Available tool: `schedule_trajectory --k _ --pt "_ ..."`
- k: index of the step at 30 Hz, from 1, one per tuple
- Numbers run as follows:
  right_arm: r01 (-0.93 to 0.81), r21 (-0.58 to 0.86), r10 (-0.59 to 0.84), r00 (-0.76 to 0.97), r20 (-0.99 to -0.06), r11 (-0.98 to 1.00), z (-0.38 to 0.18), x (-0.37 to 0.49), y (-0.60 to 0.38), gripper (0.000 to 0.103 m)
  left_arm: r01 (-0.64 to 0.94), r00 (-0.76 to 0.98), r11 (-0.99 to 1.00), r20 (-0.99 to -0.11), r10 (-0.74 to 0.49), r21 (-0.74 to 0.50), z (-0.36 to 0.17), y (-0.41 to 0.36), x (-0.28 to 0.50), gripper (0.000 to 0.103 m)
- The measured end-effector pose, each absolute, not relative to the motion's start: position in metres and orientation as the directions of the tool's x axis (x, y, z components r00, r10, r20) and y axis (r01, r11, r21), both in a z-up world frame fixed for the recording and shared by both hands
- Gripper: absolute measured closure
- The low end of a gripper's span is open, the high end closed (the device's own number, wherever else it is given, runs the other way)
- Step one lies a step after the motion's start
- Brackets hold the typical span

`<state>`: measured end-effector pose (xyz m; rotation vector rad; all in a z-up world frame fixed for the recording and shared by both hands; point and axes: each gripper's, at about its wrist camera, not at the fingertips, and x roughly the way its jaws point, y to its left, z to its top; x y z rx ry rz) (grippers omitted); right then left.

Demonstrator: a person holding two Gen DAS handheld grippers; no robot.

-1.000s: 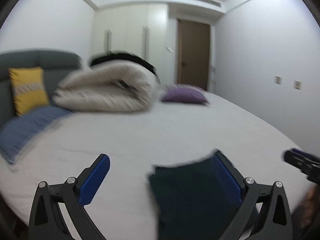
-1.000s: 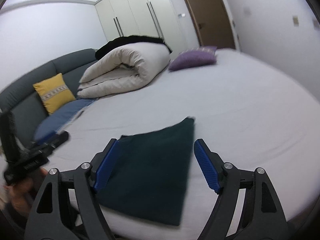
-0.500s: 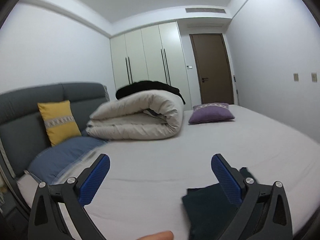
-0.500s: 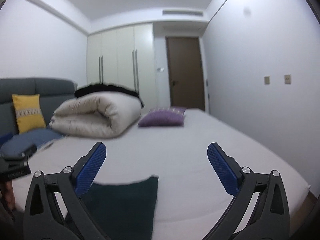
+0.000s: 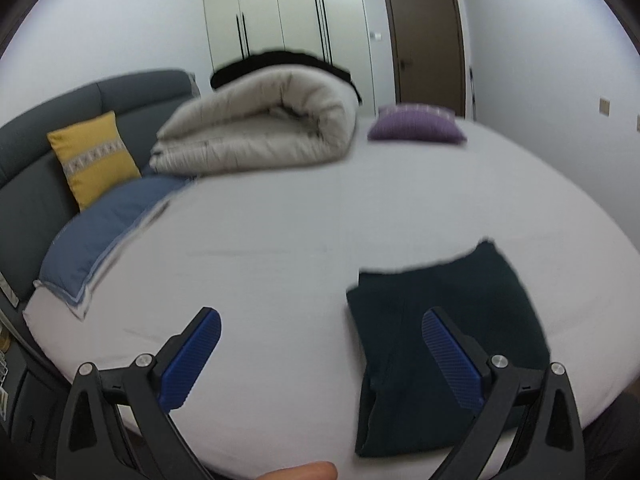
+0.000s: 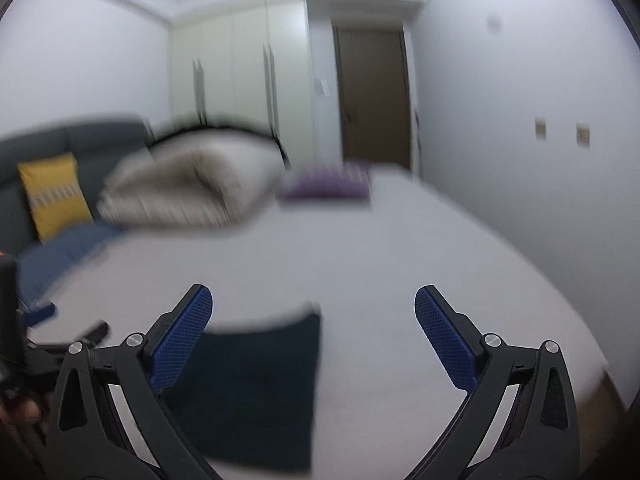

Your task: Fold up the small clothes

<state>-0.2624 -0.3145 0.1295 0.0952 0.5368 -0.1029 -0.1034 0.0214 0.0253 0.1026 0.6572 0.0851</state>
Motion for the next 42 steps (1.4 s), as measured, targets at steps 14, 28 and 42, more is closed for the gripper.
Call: schedule_trajectory --k 14,28,42 --pt "0.233 0.074 -0.095 0.638 -0.764 0.970 0.036 -0.250 -0.330 0.000 -0.042 0.679 0.994 -0.728 0.100 0.097 -0.019 0.021 -0.096 0.000" --pt "0.150 0.071 -0.042 0.638 -0.769 0.986 0.021 -0.214 -0.312 0.000 -0.034 0.654 0.997 -0.752 0.078 0.074 -0.028 0.024 -0.095 0.000" --pt "0.099 0.065 -0.011 0.625 -0.780 0.993 0.013 -0.203 -0.298 0.000 -0.025 0.651 0.998 -0.756 0.063 0.062 -0.030 0.022 -0.096 0.000"
